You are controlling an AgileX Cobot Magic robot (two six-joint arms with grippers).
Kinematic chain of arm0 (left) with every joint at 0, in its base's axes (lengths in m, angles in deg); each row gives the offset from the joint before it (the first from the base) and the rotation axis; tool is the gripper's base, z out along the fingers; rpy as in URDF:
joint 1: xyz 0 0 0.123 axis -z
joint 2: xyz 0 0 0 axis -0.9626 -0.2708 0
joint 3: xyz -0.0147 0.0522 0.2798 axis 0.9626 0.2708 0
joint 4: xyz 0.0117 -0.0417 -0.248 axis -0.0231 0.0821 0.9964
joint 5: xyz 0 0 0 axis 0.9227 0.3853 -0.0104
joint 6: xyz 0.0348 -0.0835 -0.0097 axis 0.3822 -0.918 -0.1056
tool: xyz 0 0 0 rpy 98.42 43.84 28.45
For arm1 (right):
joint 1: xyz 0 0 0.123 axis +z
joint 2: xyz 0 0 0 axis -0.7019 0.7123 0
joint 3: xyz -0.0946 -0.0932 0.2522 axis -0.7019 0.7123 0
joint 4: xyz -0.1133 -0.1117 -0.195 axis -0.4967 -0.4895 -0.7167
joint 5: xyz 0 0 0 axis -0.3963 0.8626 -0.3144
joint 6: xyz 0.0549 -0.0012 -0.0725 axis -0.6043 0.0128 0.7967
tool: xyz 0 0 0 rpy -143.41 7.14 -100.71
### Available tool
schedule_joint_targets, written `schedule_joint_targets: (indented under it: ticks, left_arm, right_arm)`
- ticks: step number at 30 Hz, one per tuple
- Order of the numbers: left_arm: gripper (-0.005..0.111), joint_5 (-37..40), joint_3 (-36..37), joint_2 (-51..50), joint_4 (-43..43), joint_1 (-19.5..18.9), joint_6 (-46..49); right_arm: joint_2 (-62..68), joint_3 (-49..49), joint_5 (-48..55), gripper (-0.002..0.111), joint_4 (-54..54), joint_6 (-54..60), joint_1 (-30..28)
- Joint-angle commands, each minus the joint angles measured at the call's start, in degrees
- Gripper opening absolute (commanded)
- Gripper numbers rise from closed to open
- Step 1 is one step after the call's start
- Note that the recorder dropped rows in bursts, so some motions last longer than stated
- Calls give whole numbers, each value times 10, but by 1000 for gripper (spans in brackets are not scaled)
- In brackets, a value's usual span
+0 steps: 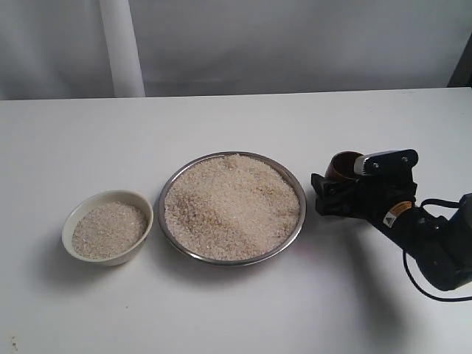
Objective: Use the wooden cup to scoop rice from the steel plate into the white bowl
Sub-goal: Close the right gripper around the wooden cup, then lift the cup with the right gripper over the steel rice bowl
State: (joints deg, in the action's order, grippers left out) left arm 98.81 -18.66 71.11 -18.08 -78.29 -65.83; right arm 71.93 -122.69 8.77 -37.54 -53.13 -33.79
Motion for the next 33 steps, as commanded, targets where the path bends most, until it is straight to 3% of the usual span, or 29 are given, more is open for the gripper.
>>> schedule_joint_targets:
  ticks: [1,10,17,27,33]
  left_arm:
    - [0,-4,-2,1,-2,0,-1]
    - [0,-4,-2,1,-2,0,-1]
    - [0,-4,-2,1,-2,0,-1]
    - [0,-4,-2,1,-2,0,-1]
    - [0,-4,-2,1,-2,0,-1]
  right_arm:
    - [0,-2,-1,64,-4,4,1]
    - [0,-2,-7,35,-2,4,1]
    - [-18,-2,-27,0,-6,4,1]
    - [-204,-2,208,0,-27,35,0]
    - [-327,-17,414,0,-154,48,0]
